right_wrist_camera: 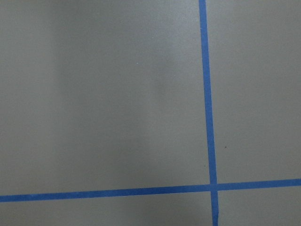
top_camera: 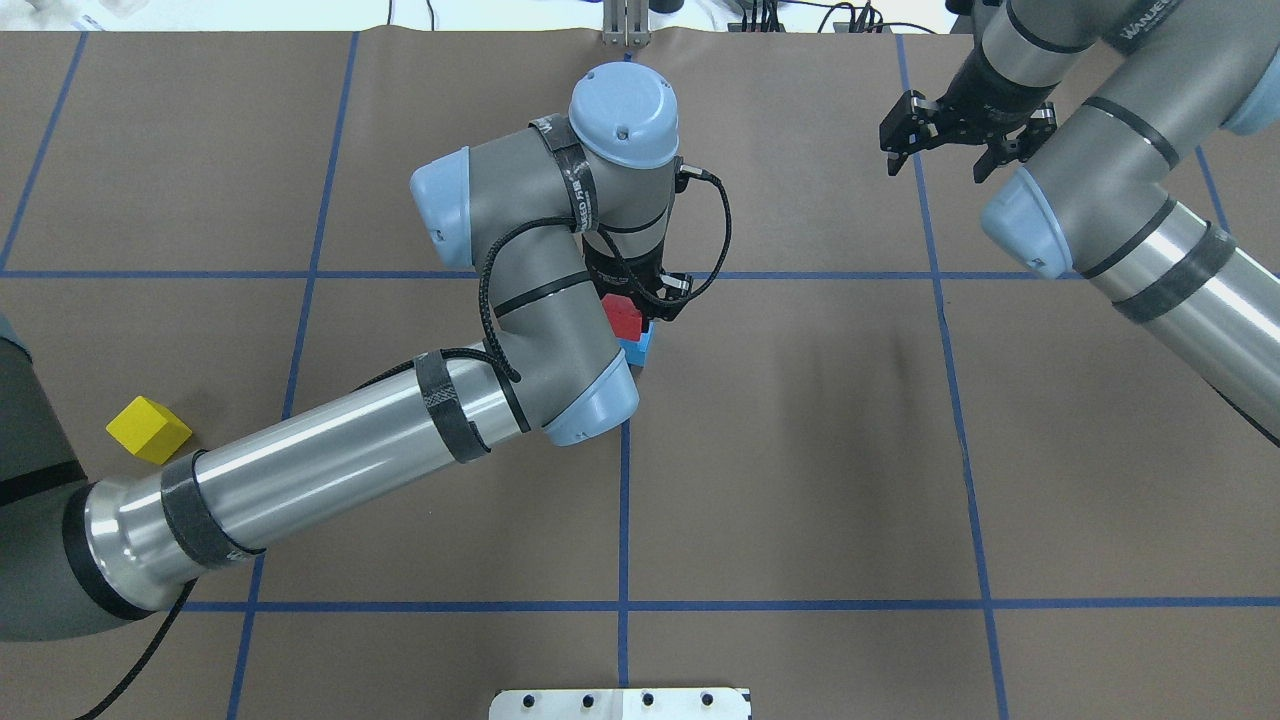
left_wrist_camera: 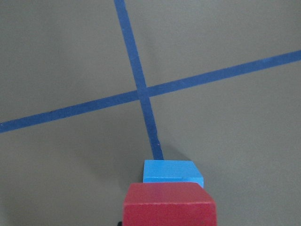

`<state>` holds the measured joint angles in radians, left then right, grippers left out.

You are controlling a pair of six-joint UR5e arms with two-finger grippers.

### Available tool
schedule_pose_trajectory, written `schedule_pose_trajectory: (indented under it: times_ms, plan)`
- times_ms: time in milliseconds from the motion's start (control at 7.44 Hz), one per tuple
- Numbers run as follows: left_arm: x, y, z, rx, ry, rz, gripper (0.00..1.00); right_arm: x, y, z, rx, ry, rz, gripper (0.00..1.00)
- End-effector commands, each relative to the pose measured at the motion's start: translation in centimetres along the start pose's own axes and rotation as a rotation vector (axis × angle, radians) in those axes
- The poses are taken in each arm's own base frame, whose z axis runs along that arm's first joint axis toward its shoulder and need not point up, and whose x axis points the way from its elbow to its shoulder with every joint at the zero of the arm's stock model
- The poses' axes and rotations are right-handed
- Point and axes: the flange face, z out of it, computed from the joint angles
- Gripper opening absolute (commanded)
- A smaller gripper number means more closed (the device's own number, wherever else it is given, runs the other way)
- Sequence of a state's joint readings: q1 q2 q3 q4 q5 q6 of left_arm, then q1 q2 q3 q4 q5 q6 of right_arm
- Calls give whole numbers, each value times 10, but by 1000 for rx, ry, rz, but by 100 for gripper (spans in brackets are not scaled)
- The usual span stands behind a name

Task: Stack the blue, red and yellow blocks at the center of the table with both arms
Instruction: 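Carry the red cube with the left gripper onto the blue cube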

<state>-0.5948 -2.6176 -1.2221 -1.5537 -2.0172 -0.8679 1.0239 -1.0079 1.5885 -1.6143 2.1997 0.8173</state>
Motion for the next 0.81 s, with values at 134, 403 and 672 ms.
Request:
schedule_pose_trajectory:
  times_ms: [134,403,672]
  plan:
    - [2,0,0,10,13,-8,99,3,0,1,-1,3,3,99]
    - [-1,3,3,30,42,4,100,8,-3,-1,1,4,-1,99]
    - [-4,1,-17,53,55,7,100,11,-6,-8,12,1,5,99]
